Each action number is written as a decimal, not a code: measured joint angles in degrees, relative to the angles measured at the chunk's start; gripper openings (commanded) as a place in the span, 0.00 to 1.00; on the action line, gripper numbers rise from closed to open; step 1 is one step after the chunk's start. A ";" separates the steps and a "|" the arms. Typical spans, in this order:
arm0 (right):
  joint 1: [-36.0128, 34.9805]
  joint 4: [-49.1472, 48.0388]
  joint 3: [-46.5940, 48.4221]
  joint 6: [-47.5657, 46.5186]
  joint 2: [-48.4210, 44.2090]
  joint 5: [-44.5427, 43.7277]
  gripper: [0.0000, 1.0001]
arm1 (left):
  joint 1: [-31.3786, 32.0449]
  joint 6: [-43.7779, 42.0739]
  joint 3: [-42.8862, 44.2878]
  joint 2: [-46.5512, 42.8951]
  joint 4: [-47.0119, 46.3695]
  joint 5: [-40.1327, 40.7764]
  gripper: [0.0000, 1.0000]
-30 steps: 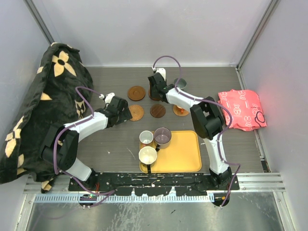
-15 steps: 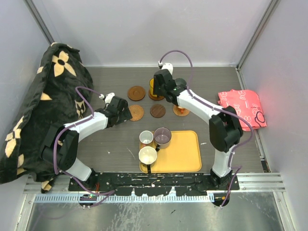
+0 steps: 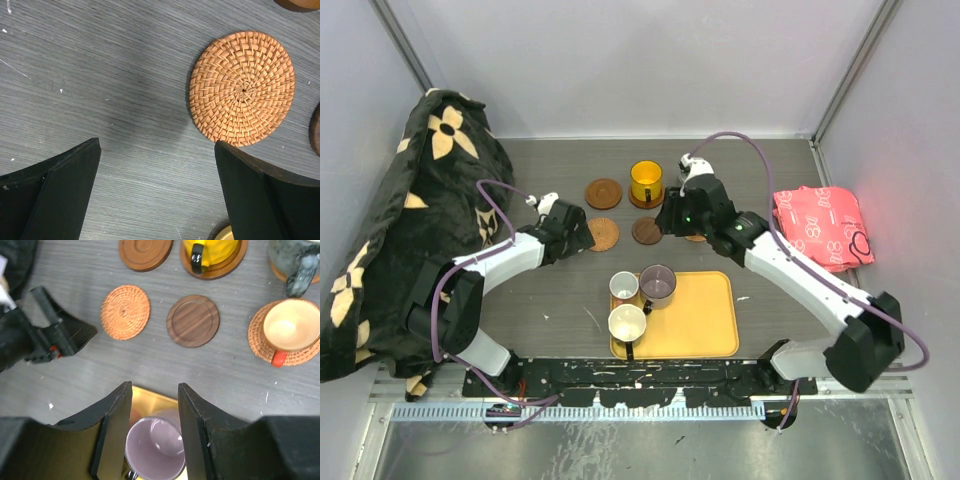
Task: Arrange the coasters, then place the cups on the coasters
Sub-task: Place the cup on the coaster.
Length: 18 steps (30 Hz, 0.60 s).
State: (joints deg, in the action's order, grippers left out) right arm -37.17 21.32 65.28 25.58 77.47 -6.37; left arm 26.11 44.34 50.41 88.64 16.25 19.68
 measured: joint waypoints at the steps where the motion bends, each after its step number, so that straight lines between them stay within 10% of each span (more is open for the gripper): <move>1: -0.02 0.63 -0.59 0.22 -1.55 0.81 0.47 | 0.00 0.00 0.00 0.00 -0.02 0.00 0.98; 18: -7.72 12.79 -11.43 4.17 -16.98 15.50 0.48 | 0.00 0.00 0.00 0.00 -0.02 0.04 0.98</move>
State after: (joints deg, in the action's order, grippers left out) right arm -44.88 34.11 53.84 29.76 60.49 9.13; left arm 26.11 44.34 50.41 88.64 16.23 19.73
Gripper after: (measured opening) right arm 0.476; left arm 0.983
